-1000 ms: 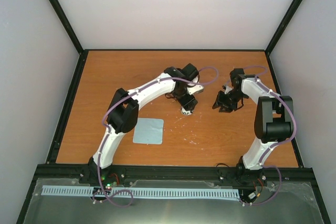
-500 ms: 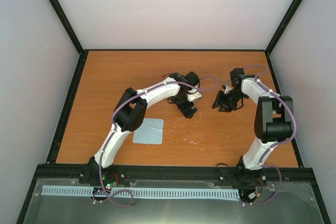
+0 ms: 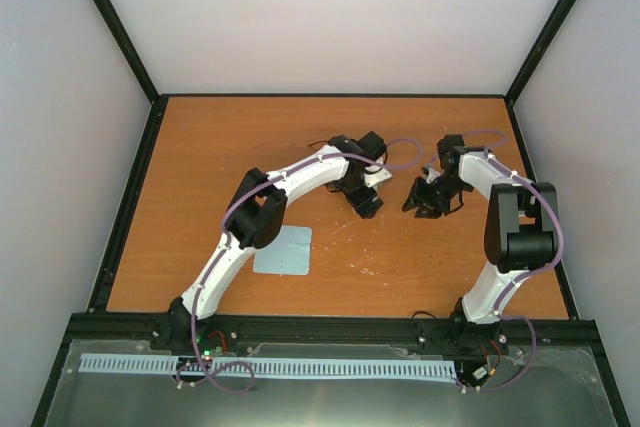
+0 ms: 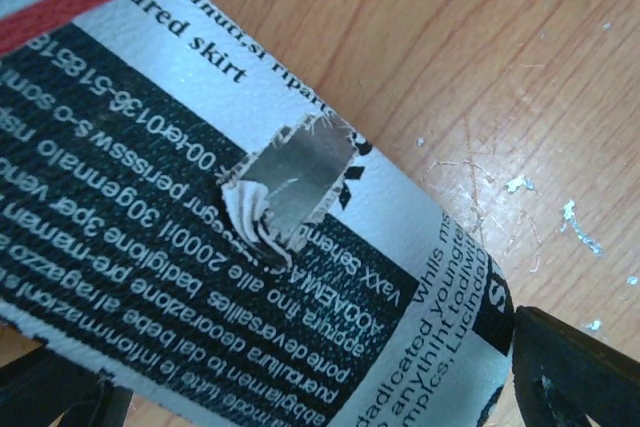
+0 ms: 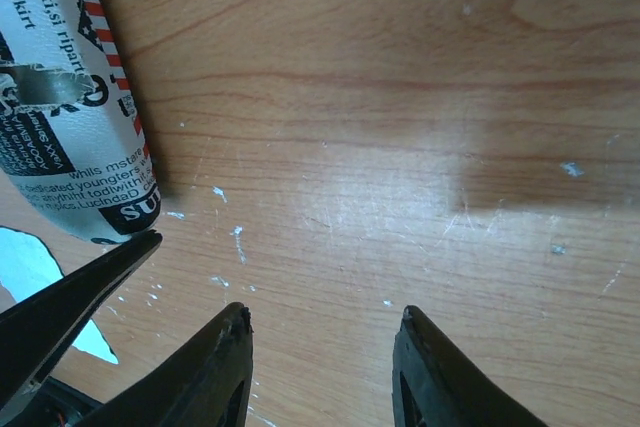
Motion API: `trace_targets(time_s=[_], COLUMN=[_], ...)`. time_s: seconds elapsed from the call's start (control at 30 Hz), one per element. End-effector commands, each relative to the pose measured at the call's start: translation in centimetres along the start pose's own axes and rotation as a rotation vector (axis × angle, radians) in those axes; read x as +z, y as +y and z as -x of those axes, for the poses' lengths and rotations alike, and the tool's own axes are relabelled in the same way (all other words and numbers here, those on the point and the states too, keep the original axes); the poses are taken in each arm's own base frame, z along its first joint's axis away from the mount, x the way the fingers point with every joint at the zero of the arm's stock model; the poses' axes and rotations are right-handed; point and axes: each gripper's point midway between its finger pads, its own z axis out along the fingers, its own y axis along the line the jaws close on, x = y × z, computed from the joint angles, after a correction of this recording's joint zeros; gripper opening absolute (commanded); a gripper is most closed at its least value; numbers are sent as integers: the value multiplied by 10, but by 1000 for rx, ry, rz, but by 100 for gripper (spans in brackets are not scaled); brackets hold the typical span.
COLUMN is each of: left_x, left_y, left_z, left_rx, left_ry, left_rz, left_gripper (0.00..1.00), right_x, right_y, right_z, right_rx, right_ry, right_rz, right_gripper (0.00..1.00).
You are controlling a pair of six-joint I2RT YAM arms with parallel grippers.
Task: Organize the sunglasses
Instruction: Pick up the sunglasses case from the center of the board.
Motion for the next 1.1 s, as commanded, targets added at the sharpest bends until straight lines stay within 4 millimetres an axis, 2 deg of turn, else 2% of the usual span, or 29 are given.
trace_targets(time_s=[0.0, 0.13, 0.2, 0.37, 0.57, 0.63, 0.73, 0.9, 1.07], left_x=[-9, -1, -1, -1, 17, 23, 27, 25, 21], left_y=[-3, -3, 0, 6, 4, 4, 2, 0, -6], left_z=[16, 7, 12, 40, 38, 32, 22, 9, -1], left_rx=[-3, 6, 9, 32, 33, 30, 28, 43, 72], left_ry=[-49, -21, -38, -113, -93, -71, -43, -24, -11], left_rz=[0, -18, -15, 0, -21, -26, -35, -37, -76], left_gripper=[99, 97, 99, 100, 99, 94, 77, 62, 44], right_x=[0, 7, 10, 11, 10, 10, 10, 3, -12], right_y=[5, 8, 9, 7, 3, 1, -3, -10, -13], right_z=[0, 4, 7, 9, 6, 4, 2, 5, 16], right_rx=[-12, -3, -3, -16, -23, -23, -27, -44, -72], right_ry=[-11, -10, -9, -14, -15, -15, -17, -50, -126], right_rz=[34, 70, 76, 65, 48, 40, 16, -28, 2], right_gripper=[40, 39, 39, 39, 39, 39, 38, 38, 43])
